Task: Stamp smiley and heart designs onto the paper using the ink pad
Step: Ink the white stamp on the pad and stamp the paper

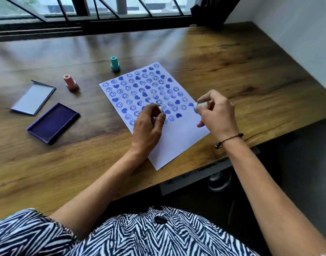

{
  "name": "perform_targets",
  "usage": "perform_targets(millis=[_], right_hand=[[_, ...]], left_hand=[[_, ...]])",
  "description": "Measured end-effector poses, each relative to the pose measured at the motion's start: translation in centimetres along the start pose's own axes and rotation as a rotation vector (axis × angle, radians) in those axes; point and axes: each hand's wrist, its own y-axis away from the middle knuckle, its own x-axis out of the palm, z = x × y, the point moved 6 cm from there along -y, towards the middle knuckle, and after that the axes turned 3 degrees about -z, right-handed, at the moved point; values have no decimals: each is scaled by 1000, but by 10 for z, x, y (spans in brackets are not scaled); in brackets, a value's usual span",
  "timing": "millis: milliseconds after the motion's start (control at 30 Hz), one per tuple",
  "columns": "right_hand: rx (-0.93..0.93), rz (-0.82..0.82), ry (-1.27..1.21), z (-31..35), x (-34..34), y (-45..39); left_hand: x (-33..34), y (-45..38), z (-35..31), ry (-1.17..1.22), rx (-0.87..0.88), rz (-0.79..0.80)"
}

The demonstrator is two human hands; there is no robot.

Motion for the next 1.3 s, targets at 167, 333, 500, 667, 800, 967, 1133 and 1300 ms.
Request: perform_targets(millis=[167, 333, 500, 667, 800, 967, 1133, 1300], right_hand=[[206, 72, -308, -15, 8, 12], [342, 257, -750, 1, 22, 23], [235, 303, -657, 16, 29, 25], [129, 282, -575, 24, 33, 24], [97, 273, -564, 26, 38, 22], [54, 283, -550, 37, 55, 16], [-113, 341, -280, 70, 89, -20], [-385, 201, 142, 111, 143, -85]], left_hand=[[-1, 1, -4, 38, 50, -4], [6, 5, -7, 297, -43, 147], [4, 2, -17, 388, -54, 179], [-4, 0, -18, 375, -77, 152], [-10, -3, -20, 310, -50, 146], [-21, -12, -13, 217, -19, 77], [-48, -38, 2, 113, -92, 19], [-98, -54, 26, 94, -199, -159]])
